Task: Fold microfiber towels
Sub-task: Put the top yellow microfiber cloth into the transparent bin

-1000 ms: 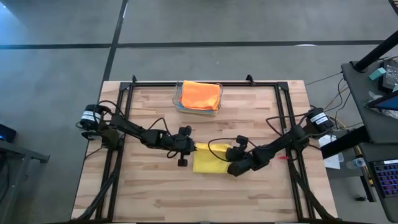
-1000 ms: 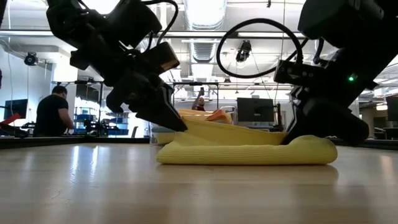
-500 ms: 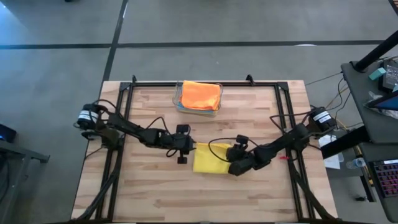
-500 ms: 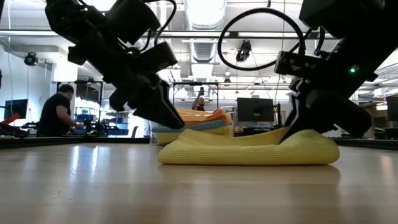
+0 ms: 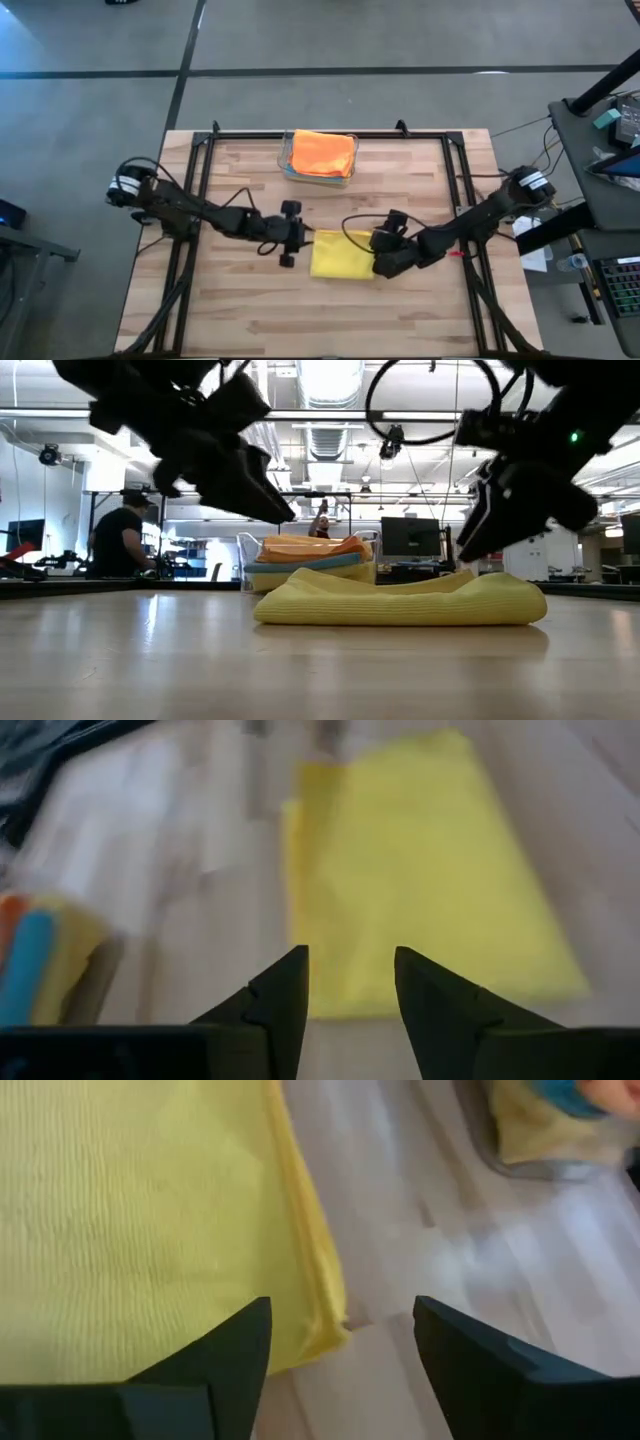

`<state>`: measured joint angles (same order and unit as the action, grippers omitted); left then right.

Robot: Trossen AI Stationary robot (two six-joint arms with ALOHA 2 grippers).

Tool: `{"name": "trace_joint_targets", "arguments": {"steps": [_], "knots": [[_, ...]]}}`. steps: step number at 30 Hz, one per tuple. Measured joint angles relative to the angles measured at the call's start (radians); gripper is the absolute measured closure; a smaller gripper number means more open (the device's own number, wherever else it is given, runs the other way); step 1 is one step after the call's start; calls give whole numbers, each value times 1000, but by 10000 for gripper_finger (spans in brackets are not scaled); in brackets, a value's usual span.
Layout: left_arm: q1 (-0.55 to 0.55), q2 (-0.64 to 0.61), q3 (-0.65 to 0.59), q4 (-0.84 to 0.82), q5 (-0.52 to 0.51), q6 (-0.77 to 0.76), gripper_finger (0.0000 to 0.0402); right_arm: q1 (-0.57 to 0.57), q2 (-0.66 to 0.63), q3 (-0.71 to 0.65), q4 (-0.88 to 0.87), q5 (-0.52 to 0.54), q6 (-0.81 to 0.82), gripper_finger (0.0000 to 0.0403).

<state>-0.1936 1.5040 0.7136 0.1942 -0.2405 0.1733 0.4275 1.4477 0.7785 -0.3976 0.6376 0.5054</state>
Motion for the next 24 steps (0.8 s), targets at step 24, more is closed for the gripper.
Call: {"name": "trace_joint_targets", "arguments": {"steps": [24], "knots": [[-296, 257, 118, 74, -136, 231, 259, 236, -119, 2, -24, 44, 157, 170]]}}
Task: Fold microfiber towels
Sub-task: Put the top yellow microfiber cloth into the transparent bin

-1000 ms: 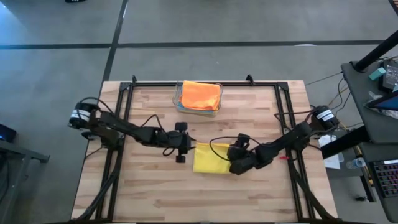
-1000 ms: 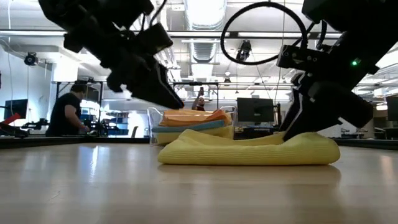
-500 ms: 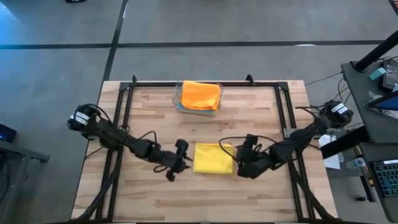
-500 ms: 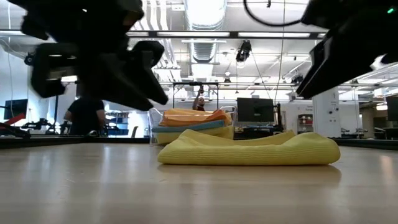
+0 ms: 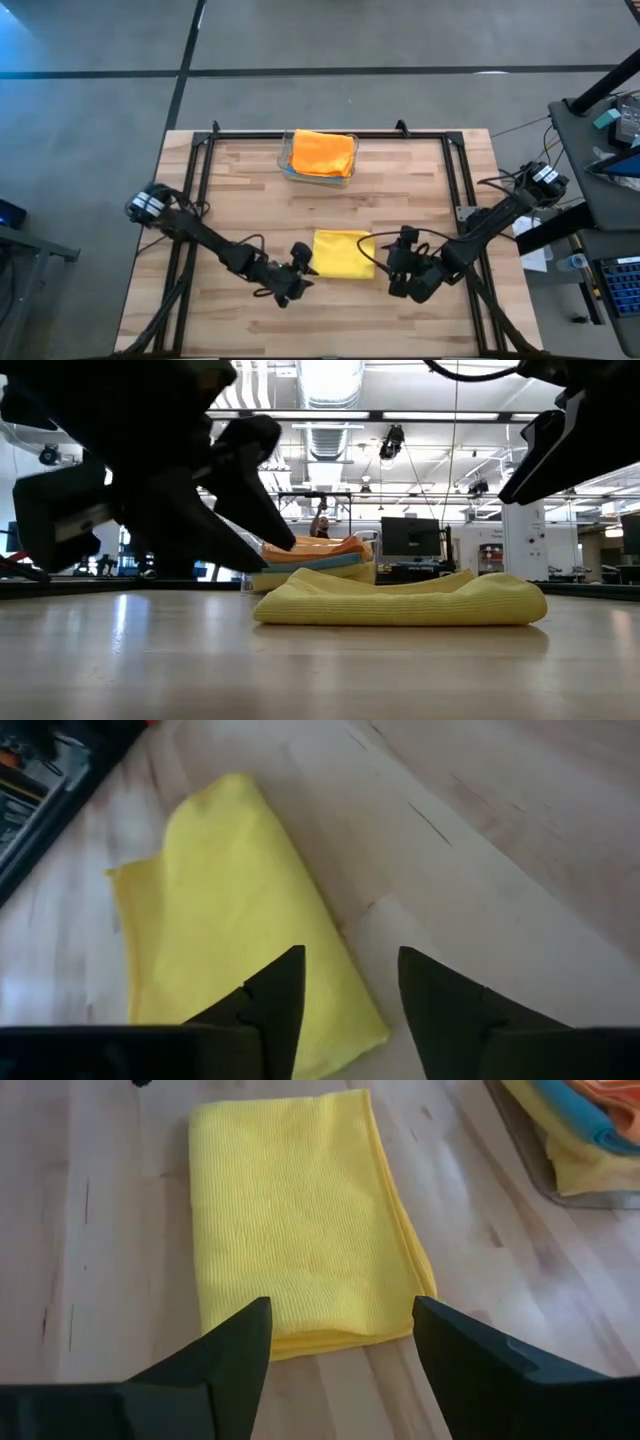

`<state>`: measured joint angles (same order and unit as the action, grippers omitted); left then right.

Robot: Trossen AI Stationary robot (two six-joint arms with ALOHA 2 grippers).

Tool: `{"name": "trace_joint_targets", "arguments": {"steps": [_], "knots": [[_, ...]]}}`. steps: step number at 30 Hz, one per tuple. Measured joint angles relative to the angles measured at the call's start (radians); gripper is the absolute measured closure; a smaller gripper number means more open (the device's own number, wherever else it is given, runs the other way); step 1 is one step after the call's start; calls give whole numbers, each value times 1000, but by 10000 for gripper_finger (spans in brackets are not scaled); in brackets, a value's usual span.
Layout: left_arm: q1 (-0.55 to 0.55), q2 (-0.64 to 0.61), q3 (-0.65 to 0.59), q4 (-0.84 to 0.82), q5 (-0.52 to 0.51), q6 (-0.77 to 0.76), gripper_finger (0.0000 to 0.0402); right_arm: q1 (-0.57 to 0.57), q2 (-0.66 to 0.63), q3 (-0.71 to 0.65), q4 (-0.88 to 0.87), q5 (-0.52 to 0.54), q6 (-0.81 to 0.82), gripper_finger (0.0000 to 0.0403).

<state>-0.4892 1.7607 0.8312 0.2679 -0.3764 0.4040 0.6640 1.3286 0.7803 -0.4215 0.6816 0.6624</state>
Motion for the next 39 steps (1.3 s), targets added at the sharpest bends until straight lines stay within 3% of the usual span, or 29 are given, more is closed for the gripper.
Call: {"name": "trace_joint_targets", "arguments": {"steps": [8, 12, 17, 27, 39], "knots": [[0, 99, 158, -231, -39, -3, 162, 0, 0, 0, 3, 1, -5, 170], [2, 122, 177, -266, -140, -2, 112, 0, 0, 0, 8, 1, -1, 171], [16, 168, 182, -282, -176, 2, 97, 0, 1, 0, 10, 3, 1, 172], [8, 285, 188, -233, -233, 154, 142, 0, 1, 0, 8, 27, 11, 172], [27, 286, 181, -232, -224, 113, 287, 0, 1, 0, 9, 28, 34, 172]]}}
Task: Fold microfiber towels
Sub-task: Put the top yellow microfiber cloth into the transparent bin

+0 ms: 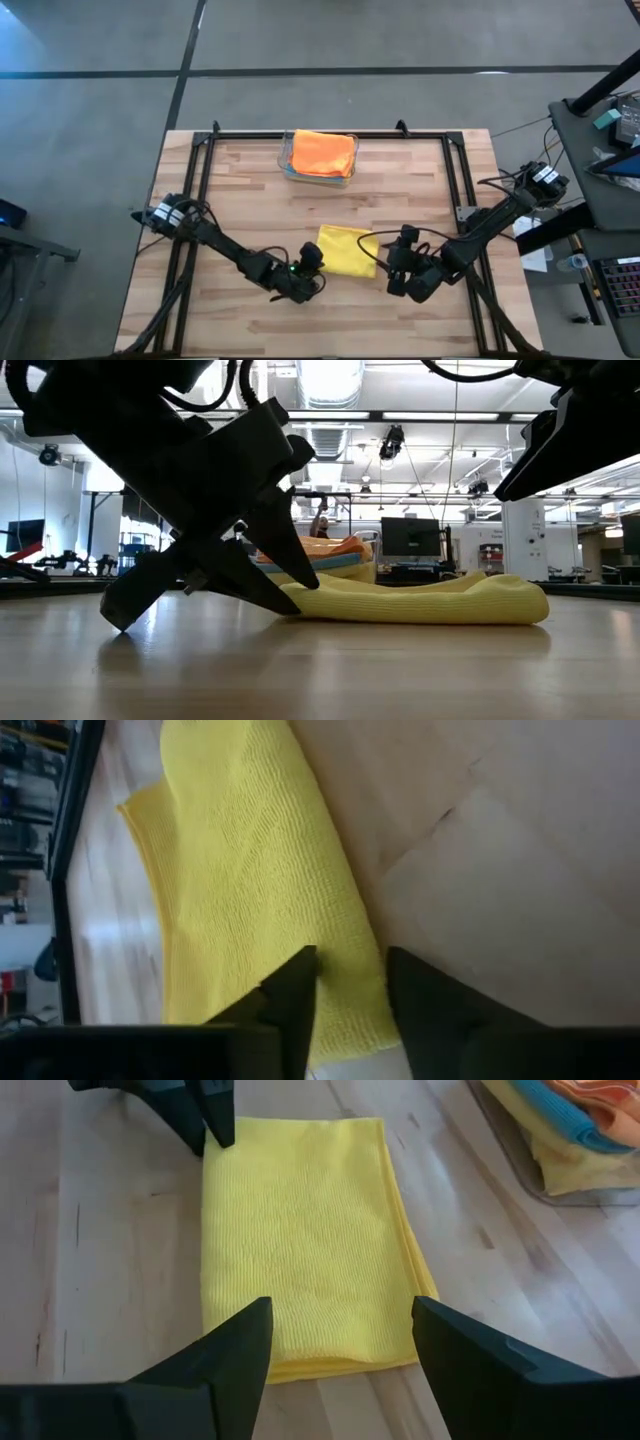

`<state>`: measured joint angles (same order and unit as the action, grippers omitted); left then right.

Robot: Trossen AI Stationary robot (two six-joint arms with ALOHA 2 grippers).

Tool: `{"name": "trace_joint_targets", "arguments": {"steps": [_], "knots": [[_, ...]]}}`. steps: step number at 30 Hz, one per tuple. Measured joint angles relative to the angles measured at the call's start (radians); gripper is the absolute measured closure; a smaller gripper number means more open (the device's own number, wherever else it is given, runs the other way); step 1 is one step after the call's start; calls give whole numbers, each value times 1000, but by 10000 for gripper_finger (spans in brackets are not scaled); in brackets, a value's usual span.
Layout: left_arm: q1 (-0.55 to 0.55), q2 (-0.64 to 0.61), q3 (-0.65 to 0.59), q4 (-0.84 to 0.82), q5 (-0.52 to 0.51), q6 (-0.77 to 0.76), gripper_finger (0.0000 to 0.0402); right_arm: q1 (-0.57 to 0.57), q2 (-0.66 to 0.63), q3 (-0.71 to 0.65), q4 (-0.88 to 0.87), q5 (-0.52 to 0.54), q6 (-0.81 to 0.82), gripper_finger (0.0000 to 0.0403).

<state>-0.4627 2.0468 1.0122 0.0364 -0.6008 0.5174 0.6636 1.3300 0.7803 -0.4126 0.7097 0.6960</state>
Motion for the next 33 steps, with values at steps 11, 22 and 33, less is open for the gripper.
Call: {"name": "trace_joint_targets", "arguments": {"steps": [11, 22, 33], "knots": [[9, -11, 6, 0, -4, -30, 397, 22, 7, 0, 184, -2, -114, 179], [37, -124, 14, -10, 87, -66, 401, 44, 163, -1, 495, -63, -308, 179], [48, -144, 14, -21, 139, -93, 401, 45, 450, 227, 204, 20, -451, 179]]}}
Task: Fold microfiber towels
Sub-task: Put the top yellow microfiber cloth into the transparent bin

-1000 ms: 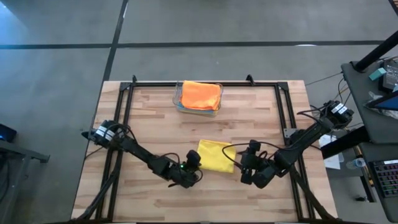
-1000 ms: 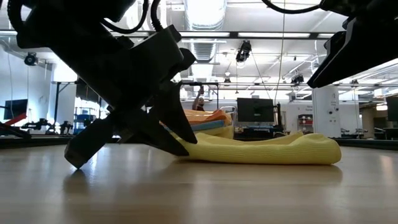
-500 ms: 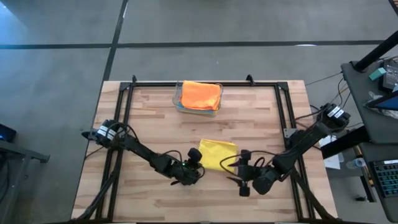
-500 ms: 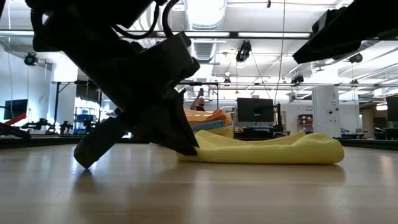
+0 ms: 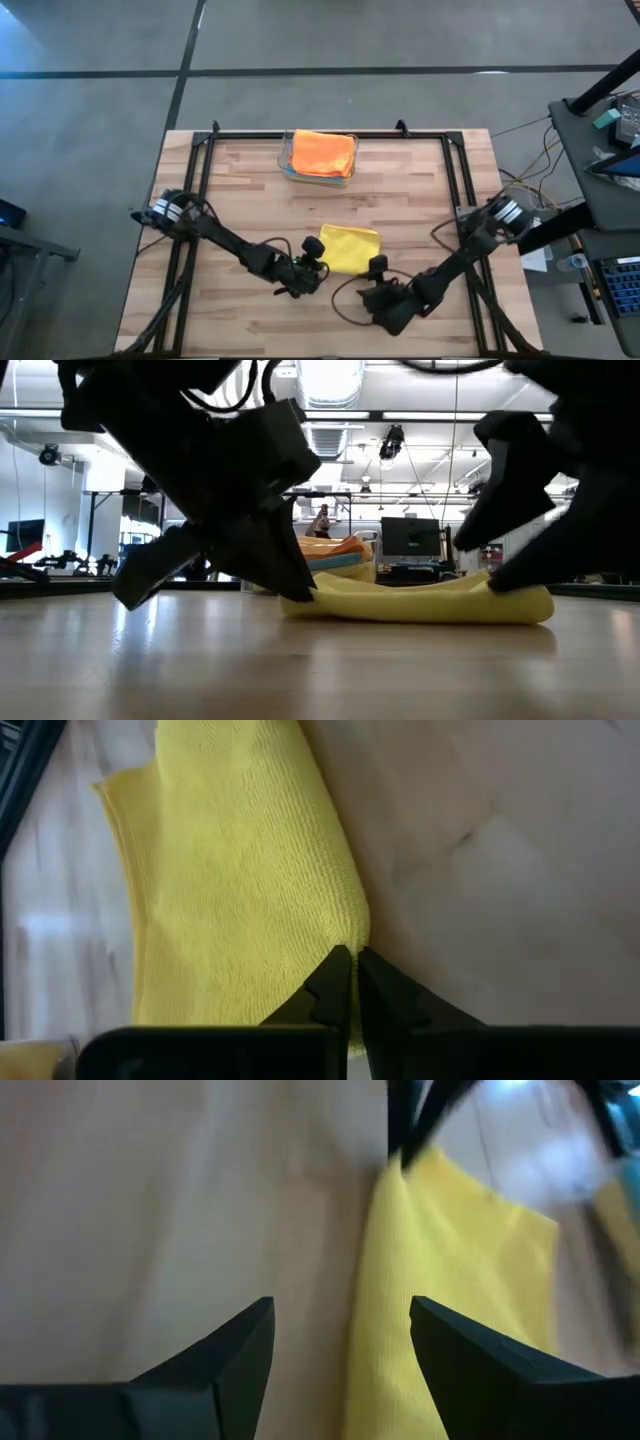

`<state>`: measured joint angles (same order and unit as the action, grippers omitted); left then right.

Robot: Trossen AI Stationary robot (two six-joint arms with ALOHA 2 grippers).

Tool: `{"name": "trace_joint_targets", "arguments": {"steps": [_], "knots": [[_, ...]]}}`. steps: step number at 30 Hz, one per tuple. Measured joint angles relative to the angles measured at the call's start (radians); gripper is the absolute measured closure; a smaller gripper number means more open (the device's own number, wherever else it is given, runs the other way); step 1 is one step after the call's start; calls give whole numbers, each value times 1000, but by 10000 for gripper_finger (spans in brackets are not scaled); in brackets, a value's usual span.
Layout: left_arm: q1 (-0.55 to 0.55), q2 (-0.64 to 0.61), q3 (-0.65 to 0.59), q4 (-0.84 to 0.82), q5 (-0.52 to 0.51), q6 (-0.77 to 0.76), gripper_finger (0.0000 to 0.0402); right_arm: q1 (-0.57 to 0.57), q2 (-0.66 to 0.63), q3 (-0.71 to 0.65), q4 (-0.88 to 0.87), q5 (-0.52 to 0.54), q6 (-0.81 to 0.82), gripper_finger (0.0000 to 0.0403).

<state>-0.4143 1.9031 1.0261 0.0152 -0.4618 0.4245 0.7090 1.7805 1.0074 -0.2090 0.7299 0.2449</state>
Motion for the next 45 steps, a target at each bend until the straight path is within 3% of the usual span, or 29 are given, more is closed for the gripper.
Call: {"name": "trace_joint_targets", "arguments": {"steps": [7, 15, 26, 30, 34, 45], "knots": [[1, -37, 4, -2, 31, -25, 401, -8, 150, 189, -404, 35, 189, 179], [2, -60, 4, 1, 42, -26, 401, -11, 240, 271, -564, 62, 290, 192], [2, -67, 6, -3, 47, -26, 402, -18, 196, 270, -622, 56, 363, 380], [3, -67, 4, -7, 49, -22, 397, -17, 193, 273, -627, 54, 371, 390], [5, -67, 4, -37, 50, -17, 361, -19, 192, 270, -623, 48, 384, 393], [-2, -68, 4, -41, 58, -106, 207, -39, 190, 266, -623, 21, 450, 394]]}}
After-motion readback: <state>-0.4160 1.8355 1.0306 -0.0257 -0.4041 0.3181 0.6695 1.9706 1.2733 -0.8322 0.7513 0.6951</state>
